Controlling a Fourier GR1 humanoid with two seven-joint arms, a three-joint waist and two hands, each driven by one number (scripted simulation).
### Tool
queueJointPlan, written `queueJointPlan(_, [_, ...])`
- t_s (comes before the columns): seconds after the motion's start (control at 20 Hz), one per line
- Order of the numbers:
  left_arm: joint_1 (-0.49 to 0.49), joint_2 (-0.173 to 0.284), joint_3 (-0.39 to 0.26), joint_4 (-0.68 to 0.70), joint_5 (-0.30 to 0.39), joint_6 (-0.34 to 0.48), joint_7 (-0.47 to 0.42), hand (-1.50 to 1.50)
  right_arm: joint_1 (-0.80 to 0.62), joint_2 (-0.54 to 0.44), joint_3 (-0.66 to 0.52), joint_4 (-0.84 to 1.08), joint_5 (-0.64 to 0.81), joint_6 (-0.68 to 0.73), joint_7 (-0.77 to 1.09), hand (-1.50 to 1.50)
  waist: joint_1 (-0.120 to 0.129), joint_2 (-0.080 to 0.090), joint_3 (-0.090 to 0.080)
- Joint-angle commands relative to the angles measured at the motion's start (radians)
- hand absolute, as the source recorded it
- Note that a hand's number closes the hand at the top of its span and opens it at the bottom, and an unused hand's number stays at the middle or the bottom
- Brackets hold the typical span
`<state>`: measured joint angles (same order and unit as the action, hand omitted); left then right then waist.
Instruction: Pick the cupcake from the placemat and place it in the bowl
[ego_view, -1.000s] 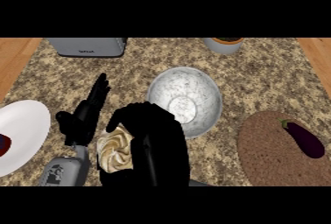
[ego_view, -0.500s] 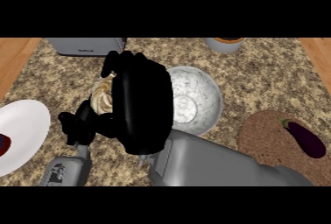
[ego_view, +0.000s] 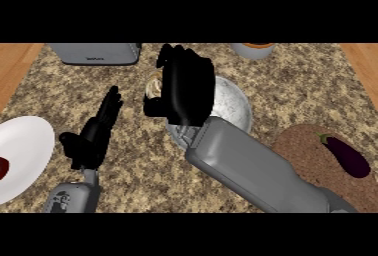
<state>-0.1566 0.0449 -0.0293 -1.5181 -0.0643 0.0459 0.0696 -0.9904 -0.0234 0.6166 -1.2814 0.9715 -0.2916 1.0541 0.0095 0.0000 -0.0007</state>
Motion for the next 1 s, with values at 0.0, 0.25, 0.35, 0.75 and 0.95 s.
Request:
queueJointPlan(0.0, [0.0,0.0,0.007,-0.028,0.008,0.002,0.027,0.0,0.021,0.011,-0.054,0.043,0.038,0.052,0.026,1.5,-0.005,-0.001,0.0])
queueJointPlan(0.25, [0.028,-0.03,-0.029,-0.009,-0.027,0.026,-0.016,0.0,0.151,-0.011,-0.1,0.157,0.056,-0.087,-0.116,1.5,-0.003,0.001,0.001])
queueJointPlan(0.35, [0.031,-0.004,-0.007,-0.025,0.001,-0.002,0.006,0.0,0.209,-0.042,-0.121,0.178,0.027,-0.114,-0.202,1.5,-0.003,0.002,0.001])
queueJointPlan(0.75, [0.019,-0.001,-0.004,-0.041,-0.005,0.004,0.025,0.0,0.268,-0.023,-0.287,0.202,-0.309,-0.025,-0.478,-1.5,-0.001,0.003,0.001])
queueJointPlan(0.95, [0.002,-0.001,-0.001,-0.053,0.004,-0.001,0.065,0.0,0.277,-0.017,-0.341,0.21,-0.338,-0.077,-0.627,-1.5,-0.003,0.001,0.001])
